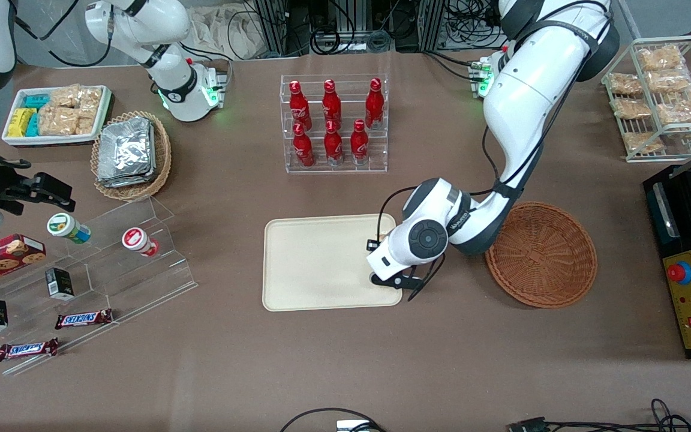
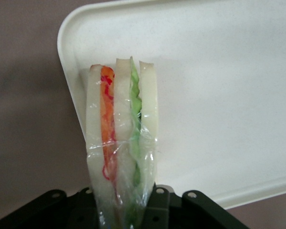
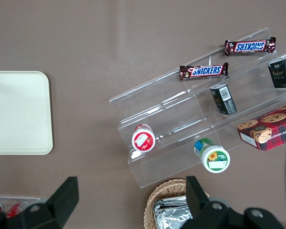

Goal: Place sandwich from basket to tray
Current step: 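Carry the sandwich toward the cream tray and lower it onto it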

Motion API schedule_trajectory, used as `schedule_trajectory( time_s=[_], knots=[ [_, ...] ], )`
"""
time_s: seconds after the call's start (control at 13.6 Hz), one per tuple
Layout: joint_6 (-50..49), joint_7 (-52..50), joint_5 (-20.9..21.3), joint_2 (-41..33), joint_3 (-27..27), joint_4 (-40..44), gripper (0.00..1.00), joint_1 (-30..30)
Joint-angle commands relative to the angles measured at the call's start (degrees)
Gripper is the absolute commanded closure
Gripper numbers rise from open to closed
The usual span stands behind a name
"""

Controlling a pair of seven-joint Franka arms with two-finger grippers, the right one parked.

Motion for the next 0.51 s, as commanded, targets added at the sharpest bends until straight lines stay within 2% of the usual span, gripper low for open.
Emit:
schedule_trajectory(
  time_s=[0.0,0.29,0.44],
  knots=[
    [0.9,-0.8,1.6,1.1,0.5,1.9,0.0,-1.0],
    [0.6,-1.0,1.0,-0.9,0.4,2.4,0.0,-0.3],
    [-0.2,-1.1,0.9,-5.8,0.6,2.2,0.0,0.0]
  ],
)
